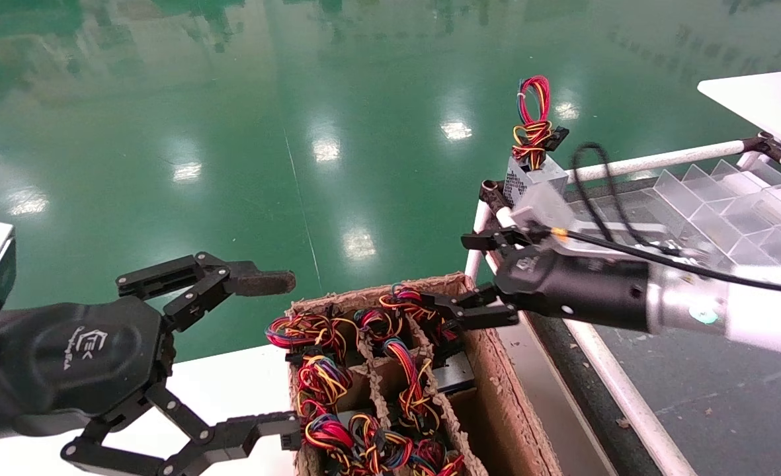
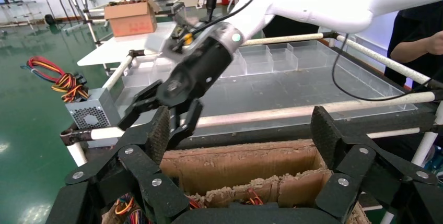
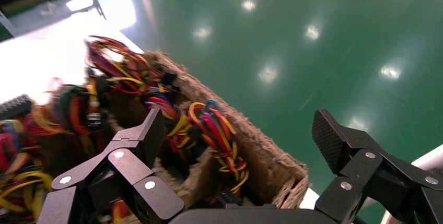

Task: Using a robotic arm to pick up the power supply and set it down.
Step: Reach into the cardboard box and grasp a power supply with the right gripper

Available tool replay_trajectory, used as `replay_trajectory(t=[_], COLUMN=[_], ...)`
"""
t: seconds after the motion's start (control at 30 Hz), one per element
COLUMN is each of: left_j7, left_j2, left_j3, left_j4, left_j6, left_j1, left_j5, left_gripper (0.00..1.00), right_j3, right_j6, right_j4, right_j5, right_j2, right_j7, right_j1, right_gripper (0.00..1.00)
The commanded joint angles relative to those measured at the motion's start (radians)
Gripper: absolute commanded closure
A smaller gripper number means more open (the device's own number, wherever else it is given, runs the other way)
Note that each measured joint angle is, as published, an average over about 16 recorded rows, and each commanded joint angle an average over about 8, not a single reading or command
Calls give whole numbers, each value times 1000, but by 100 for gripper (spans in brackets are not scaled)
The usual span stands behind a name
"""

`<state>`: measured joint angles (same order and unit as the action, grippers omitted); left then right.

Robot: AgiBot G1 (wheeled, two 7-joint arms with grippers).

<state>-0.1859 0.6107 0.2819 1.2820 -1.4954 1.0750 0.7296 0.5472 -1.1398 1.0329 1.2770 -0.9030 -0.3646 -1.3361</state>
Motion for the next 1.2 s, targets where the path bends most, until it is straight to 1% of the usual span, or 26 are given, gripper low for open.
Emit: replay_trajectory(t=[0.03,0.13,0.23,0.27,0.3,0.5,0.53,0.57,0.87,1.03,1.2], left_j7=[0,0,0,0,0,1,1,1,1,1,1], left_j2=[0,0,0,0,0,0,-1,-1,-1,-1,-1], left_j3=[0,0,1,1,1,1,1,1,2,2,3], left_j4=[0,0,0,0,0,0,0,0,0,0,0], left_j6=[0,0,0,0,0,0,1,1,1,1,1], left_j1=[0,0,0,0,0,0,0,0,0,1,1], left_j5=[0,0,0,0,-1,-1,-1,-1,-1,-2,-2], left_gripper=[0,0,0,0,0,0,0,0,0,0,0], right_j3=[31,53,67,71,74,85,85,85,77,74,71], right_j6=[0,-14,-14,-12,-8,22,26,28,22,22,19], right_j4=[-45,-108,-161,-177,-192,-268,-278,-288,-344,-339,-317], right_j5=[49,77,100,107,114,140,142,142,129,125,120], right_j2=[-33,-71,-105,-116,-126,-177,-182,-187,-208,-206,-197], right_j7=[-25,-2,41,57,74,162,173,183,257,290,303], right_j1=[-43,-79,-101,-107,-111,-126,-127,-129,-136,-129,-114], right_gripper=[0,0,0,6,16,91,97,100,100,100,100])
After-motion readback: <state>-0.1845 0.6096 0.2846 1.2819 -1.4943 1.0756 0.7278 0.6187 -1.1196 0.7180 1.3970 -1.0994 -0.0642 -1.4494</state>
